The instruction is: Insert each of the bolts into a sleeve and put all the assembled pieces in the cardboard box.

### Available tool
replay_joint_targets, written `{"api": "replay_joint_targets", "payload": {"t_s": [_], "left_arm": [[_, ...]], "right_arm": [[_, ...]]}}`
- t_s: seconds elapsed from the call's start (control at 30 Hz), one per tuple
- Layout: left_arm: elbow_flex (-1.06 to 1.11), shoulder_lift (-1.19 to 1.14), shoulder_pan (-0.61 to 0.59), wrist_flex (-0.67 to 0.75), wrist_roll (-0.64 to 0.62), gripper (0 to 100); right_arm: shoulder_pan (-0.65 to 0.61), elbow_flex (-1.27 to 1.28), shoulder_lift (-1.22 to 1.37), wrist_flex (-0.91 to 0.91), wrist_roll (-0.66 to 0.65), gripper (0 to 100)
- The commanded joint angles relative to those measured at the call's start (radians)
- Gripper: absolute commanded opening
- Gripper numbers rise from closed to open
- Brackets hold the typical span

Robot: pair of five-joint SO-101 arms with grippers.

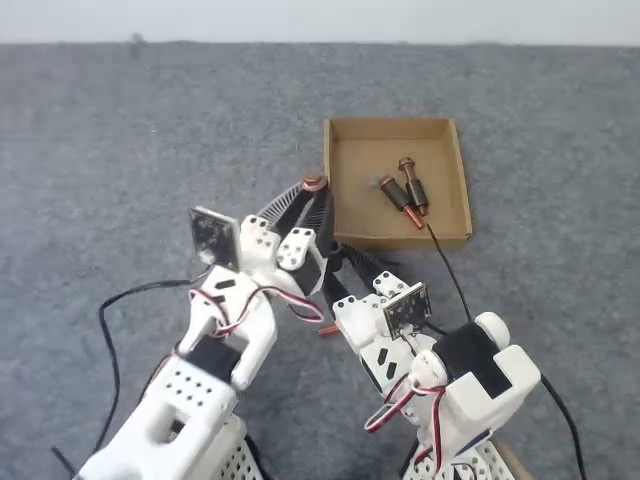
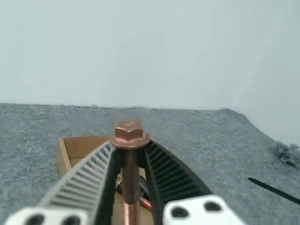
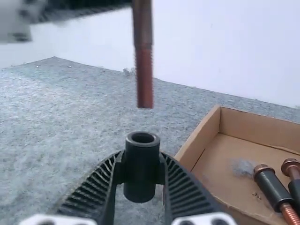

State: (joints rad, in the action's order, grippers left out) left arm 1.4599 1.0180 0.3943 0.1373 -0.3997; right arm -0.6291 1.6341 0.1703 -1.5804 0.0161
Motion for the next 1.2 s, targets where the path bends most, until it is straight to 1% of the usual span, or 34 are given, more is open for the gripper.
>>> {"api": "replay_joint_targets", "payload": {"t_s": [0.0, 0.1, 0.27, 0.4, 0.6, 0.8, 1.17], "left_arm": [[-0.07, -0.114, 0.003, 0.081, 0.011, 1], [-0.068, -0.08, 0.003, 0.052, 0.011, 1], [-0.067, -0.002, 0.005, -0.071, 0.011, 1], [-0.067, 0.029, 0.006, -0.126, 0.008, 1], [-0.067, 0.029, 0.008, -0.137, 0.006, 1], [-0.007, 0.029, 0.028, -0.13, 0.011, 1], [0.062, 0.035, 0.029, -0.137, 0.014, 1]], "right_arm": [[-0.008, 0.028, -0.036, -0.012, -0.017, 0.6], [-0.008, 0.028, -0.036, -0.013, -0.017, 0.6], [-0.007, 0.028, -0.036, -0.013, -0.017, 0.6], [0.008, 0.025, -0.036, -0.013, -0.017, 0.6], [0.008, 0.025, -0.036, -0.013, -0.017, 0.6], [0.008, 0.028, -0.036, -0.021, -0.017, 0.6], [0.01, 0.025, -0.036, -0.013, -0.017, 0.6]]}}
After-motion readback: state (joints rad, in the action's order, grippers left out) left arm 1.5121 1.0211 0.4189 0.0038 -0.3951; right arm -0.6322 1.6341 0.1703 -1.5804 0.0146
